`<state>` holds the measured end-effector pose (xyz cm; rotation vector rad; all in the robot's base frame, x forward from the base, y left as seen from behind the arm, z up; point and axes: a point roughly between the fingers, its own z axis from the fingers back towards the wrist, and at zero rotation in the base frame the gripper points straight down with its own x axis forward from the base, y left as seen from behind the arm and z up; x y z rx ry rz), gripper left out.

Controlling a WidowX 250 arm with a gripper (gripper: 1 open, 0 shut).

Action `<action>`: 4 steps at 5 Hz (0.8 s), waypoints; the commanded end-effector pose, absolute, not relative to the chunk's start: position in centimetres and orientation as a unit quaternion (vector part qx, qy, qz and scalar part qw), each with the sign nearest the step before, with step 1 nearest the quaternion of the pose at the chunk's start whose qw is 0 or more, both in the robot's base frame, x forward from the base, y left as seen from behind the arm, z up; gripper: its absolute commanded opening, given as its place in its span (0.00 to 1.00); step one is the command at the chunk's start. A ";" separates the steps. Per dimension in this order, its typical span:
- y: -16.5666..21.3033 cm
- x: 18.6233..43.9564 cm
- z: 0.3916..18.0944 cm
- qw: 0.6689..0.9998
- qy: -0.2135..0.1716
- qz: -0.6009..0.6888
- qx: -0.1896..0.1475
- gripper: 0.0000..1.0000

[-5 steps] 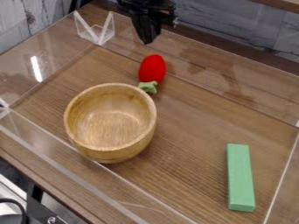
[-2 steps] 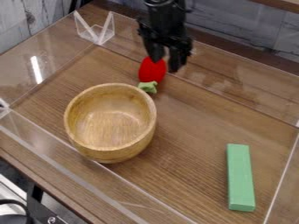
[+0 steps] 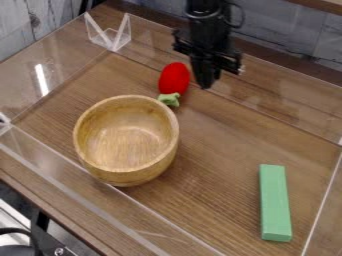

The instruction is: Move the red fruit to the right side of the table

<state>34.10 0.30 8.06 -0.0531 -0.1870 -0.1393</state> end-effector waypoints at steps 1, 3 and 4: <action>-0.7 34.5 10.2 0.990 -0.129 -0.059 -0.021 0.00; 2.7 35.0 9.2 0.989 -0.127 -0.069 -0.022 0.00; 3.4 35.2 8.8 0.989 -0.128 -0.074 -0.023 0.00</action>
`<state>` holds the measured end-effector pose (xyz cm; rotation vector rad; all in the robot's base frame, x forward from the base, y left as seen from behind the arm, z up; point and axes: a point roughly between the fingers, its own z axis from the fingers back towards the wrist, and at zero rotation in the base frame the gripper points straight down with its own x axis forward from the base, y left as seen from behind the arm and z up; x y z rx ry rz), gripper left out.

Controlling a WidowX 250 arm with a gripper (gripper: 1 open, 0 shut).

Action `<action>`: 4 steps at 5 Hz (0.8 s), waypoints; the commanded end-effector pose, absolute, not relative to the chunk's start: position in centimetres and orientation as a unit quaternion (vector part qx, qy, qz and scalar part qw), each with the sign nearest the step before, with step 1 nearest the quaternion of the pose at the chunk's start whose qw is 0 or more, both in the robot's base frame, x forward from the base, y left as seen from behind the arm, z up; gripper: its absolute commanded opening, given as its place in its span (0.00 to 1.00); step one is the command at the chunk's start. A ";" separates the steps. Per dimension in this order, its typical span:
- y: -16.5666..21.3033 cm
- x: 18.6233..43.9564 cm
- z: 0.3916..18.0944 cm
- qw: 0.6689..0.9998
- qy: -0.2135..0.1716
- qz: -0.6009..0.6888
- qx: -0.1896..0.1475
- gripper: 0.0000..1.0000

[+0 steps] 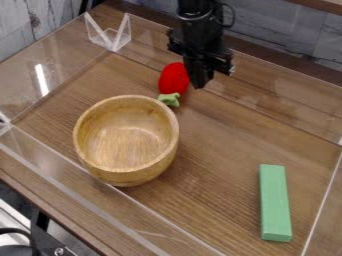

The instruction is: Move the red fruit to the right side of the table

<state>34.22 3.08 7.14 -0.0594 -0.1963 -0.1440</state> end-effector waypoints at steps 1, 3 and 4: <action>2.5 34.9 10.3 0.989 -0.133 -0.057 -0.024 0.00; 0.9 34.4 12.9 0.989 -0.145 -0.033 -0.026 0.00; 1.4 34.2 12.7 0.989 -0.141 -0.026 -0.023 0.00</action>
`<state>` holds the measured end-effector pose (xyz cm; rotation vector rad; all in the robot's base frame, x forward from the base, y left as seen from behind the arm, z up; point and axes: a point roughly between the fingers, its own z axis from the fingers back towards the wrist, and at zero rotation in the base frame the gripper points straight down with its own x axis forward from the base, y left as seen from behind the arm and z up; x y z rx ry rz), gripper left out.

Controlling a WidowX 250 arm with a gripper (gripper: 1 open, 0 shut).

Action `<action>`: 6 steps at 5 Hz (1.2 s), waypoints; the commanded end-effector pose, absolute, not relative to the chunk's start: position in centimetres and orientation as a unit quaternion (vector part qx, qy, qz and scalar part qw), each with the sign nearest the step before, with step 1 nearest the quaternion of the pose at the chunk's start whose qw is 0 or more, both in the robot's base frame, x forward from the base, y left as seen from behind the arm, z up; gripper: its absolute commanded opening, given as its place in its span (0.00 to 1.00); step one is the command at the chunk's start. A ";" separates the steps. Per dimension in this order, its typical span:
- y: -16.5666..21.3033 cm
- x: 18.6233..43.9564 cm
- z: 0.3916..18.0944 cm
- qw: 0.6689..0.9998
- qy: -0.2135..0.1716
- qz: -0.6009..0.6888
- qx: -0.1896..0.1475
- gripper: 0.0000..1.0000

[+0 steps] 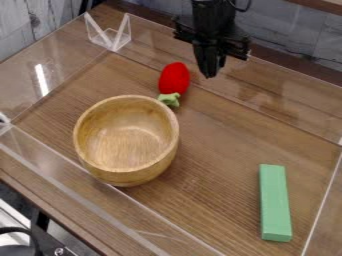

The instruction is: Move the red fruit to the right side of the table

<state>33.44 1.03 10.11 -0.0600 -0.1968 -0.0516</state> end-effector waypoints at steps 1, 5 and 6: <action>1.8 34.0 12.5 0.990 -0.136 -0.014 -0.020 1.00; 5.6 34.2 7.6 0.996 -0.089 -0.027 -0.005 1.00; 5.4 33.9 5.8 0.997 -0.080 -0.006 -0.002 0.00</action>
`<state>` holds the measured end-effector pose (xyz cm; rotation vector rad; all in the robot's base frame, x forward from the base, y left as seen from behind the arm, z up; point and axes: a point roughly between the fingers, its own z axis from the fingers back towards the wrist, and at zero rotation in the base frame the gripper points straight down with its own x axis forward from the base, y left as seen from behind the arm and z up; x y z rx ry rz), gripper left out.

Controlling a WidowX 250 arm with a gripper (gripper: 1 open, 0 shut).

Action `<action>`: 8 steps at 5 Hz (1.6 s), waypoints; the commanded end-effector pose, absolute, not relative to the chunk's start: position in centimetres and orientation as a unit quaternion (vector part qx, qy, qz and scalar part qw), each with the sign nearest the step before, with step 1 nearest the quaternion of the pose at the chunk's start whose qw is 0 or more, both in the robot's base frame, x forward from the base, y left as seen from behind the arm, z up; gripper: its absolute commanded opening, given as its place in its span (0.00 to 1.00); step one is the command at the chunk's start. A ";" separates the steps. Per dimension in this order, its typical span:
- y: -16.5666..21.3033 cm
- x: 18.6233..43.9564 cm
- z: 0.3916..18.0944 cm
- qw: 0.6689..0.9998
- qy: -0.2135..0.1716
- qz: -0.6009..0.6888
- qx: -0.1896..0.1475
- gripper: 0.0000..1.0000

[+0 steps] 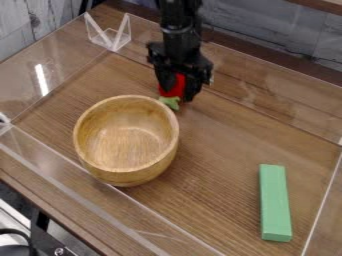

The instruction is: Move the red fruit to the right side of the table

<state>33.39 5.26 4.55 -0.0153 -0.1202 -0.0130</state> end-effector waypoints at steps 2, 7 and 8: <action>5.7 34.4 10.7 0.992 -0.126 -0.015 -0.002 0.00; 6.0 33.4 11.2 0.988 -0.114 -0.106 -0.020 1.00; 5.6 33.6 8.9 0.986 -0.095 -0.134 -0.023 1.00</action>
